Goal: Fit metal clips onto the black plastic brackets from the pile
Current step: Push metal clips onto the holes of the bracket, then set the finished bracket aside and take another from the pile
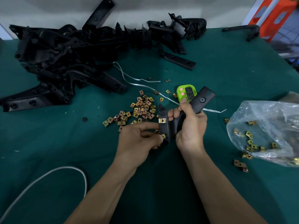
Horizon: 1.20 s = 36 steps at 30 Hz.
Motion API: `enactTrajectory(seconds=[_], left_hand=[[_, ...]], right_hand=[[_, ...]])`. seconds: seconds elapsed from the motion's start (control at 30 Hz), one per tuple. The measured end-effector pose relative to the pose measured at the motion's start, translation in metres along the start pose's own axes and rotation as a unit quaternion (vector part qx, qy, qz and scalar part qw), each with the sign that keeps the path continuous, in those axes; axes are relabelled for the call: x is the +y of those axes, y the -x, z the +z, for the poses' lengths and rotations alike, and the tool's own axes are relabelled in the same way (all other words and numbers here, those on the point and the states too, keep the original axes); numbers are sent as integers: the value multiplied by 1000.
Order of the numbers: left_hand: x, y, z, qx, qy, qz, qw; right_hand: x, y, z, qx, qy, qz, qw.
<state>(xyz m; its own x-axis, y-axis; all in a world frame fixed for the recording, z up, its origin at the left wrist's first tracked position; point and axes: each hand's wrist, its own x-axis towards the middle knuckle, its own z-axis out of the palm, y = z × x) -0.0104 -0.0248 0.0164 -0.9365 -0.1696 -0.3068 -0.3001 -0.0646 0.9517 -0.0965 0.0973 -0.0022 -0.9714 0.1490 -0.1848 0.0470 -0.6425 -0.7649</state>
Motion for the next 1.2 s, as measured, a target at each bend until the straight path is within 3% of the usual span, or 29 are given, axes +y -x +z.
enactTrajectory(seconds=[0.27, 0.53, 0.7, 0.77, 0.93, 1.07, 1.2], left_hand=[[0, 1, 8, 11, -10, -5, 1000], [9, 1, 6, -18, -14, 47, 999], [26, -7, 9, 23, 35, 64, 997], [36, -7, 26, 31, -9, 95, 995], [66, -3, 102, -15, -186, 234, 954], [83, -13, 174, -96, -176, 224, 954], [93, -15, 261, -212, -200, 228, 929]], right_hand=[[3, 1, 1, -6, 27, -21, 999], [-19, 6, 1, -33, 9, 91, 995], [-69, 7, -17, -122, 204, 111, 965], [-91, 11, -25, -130, 262, 95, 952], [-152, 17, -61, -28, 267, -3, 963], [-206, 25, -108, 48, 254, -73, 963], [-255, 37, -169, 154, 238, -93, 954]])
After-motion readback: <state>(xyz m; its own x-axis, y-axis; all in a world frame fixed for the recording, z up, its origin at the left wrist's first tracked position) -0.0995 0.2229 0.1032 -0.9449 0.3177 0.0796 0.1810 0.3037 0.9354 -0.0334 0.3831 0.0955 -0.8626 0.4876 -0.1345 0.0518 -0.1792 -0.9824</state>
